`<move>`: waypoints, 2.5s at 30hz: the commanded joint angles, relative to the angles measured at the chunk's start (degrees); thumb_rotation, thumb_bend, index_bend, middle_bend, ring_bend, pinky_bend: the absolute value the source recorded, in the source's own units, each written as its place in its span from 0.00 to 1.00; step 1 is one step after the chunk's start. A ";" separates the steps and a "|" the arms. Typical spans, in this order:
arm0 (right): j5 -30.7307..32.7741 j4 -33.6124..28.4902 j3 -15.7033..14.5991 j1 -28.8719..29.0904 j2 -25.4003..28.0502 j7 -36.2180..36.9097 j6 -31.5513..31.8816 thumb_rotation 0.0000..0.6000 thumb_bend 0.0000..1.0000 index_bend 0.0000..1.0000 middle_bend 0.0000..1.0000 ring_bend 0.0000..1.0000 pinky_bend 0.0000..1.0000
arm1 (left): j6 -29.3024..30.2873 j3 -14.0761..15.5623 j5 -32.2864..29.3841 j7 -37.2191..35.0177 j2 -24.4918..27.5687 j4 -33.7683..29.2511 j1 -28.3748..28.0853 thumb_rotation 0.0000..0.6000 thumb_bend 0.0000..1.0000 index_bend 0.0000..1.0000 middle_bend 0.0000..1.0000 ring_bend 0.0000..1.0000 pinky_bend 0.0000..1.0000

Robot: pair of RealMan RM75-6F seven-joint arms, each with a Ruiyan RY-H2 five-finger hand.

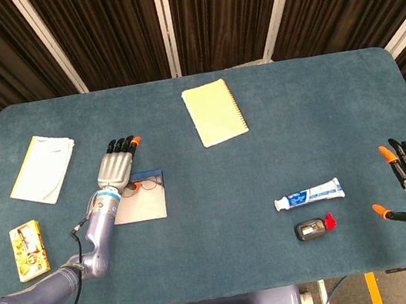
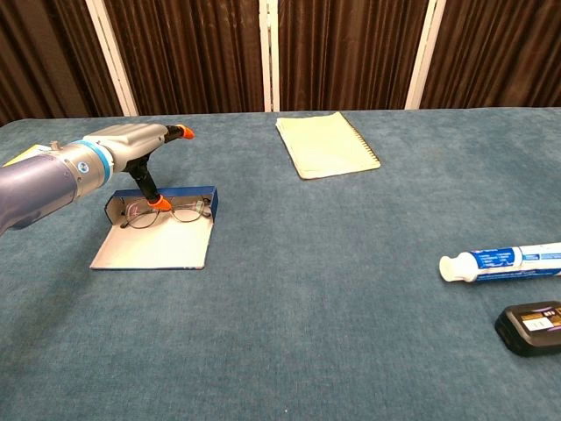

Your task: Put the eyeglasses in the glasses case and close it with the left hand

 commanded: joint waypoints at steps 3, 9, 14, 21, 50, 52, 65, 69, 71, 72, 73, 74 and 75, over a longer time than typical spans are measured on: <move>-0.10 -0.08 -0.06 -0.04 0.05 0.06 0.08 1.00 0.00 0.00 0.00 0.00 0.00 | 0.91 0.48 1.22 -1.01 2.02 -3.19 1.30 1.00 0.13 0.00 0.00 0.00 0.00; -0.32 -0.13 -0.17 -0.06 -0.02 -0.25 0.18 1.00 0.00 0.00 0.00 0.00 0.00 | 0.54 2.84 0.24 1.49 6.24 -9.11 3.69 1.00 0.13 0.00 0.00 0.00 0.00; -0.44 -0.20 -0.21 -0.11 -0.05 -0.43 0.34 1.00 0.00 0.00 0.00 0.00 0.00 | -0.17 3.20 -0.74 1.53 6.40 -8.96 4.11 1.00 0.13 0.00 0.00 0.00 0.00; -0.47 -0.24 -0.19 -0.19 -0.06 -0.58 0.55 1.00 0.00 0.00 0.00 0.00 0.00 | -1.17 3.00 -0.36 -0.25 5.10 -6.14 3.91 1.00 0.13 0.00 0.00 0.00 0.00; -0.24 -0.10 -0.42 0.10 -0.30 -0.76 -0.27 1.00 0.00 0.00 0.00 0.00 0.00 | 4.38 5.61 9.95 -8.65 12.95 -14.82 9.27 1.00 0.14 0.00 0.00 0.00 0.00; -0.26 -0.08 -0.51 0.15 -0.40 -0.98 -0.44 1.00 0.00 0.00 0.00 0.00 0.00 | 5.38 7.21 11.93 -9.06 14.55 -17.71 10.55 1.00 0.14 0.00 0.00 0.00 0.00; -0.37 -0.10 -0.54 0.00 -0.12 -0.29 -0.16 1.00 0.00 0.00 0.00 0.00 0.00 | 8.70 12.33 20.00 -9.25 12.66 -20.24 13.45 1.00 0.29 0.26 0.00 0.00 0.00; -0.27 -0.02 -0.47 -0.05 0.11 0.31 -0.08 1.00 0.00 0.00 0.00 0.00 0.00 | 9.31 12.82 21.69 -9.88 10.79 -18.80 13.71 1.00 0.29 0.27 0.00 0.00 0.00; -0.23 0.03 -0.45 -0.08 0.19 0.52 -0.06 1.00 0.00 0.00 0.00 0.00 0.00 | 9.52 13.02 22.46 -10.50 10.27 -18.58 13.83 1.00 0.29 0.27 0.00 0.00 0.00; -0.23 0.04 -0.44 -0.09 0.22 0.60 -0.03 1.00 0.00 0.00 0.00 0.00 0.00 | 9.60 13.12 22.77 -10.70 10.06 -18.53 13.90 1.00 0.29 0.27 0.00 0.00 0.00; -0.23 0.04 -0.44 -0.09 0.26 0.66 -0.03 1.00 0.00 0.00 0.00 0.00 0.00 | 9.66 13.17 22.99 -10.83 9.91 -18.46 13.96 1.00 0.29 0.27 0.00 0.00 0.00; -0.23 0.03 -0.44 -0.10 0.28 0.70 -0.01 1.00 0.00 0.00 0.00 0.00 0.00 | 9.65 13.23 23.13 -10.91 9.83 -18.43 13.99 1.00 0.29 0.27 0.00 0.00 0.00; -0.23 0.03 -0.45 -0.12 0.31 0.78 0.00 1.00 0.00 0.00 0.00 0.00 0.00 | 9.65 13.33 23.30 -10.99 9.72 -18.42 14.07 1.00 0.29 0.27 0.00 0.00 0.00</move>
